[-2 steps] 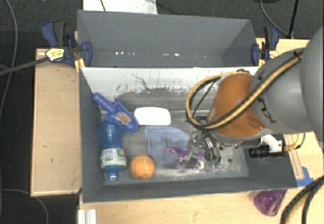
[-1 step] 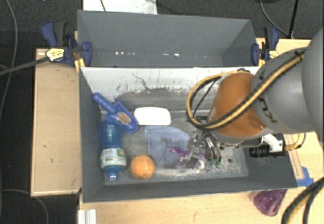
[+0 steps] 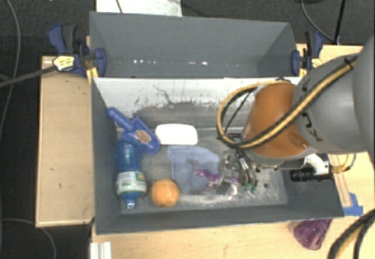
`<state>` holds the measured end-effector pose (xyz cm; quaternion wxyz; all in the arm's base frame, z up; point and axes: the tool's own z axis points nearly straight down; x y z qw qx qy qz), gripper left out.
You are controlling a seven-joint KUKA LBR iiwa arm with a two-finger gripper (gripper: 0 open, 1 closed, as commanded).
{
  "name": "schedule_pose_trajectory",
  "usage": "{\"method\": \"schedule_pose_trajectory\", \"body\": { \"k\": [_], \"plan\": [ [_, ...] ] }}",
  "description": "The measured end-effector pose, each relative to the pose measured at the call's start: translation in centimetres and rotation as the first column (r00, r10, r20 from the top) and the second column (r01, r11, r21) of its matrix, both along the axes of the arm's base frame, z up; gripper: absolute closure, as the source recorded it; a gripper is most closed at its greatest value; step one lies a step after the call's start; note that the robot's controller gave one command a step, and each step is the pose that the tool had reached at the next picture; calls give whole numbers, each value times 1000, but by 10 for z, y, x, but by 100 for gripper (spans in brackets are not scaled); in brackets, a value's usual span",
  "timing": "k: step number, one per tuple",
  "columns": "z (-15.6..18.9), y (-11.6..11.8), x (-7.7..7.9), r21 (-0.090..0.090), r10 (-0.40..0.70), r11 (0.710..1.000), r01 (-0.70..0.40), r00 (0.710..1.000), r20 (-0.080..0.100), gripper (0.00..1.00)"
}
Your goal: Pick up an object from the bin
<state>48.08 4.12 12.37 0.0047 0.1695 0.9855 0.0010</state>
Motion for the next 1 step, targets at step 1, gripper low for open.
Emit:
{"method": "schedule_pose_trajectory", "body": {
  "k": [1],
  "plan": [
    [8,0,1,1,1,1000,-1,1000,3,100]
  ]
}}
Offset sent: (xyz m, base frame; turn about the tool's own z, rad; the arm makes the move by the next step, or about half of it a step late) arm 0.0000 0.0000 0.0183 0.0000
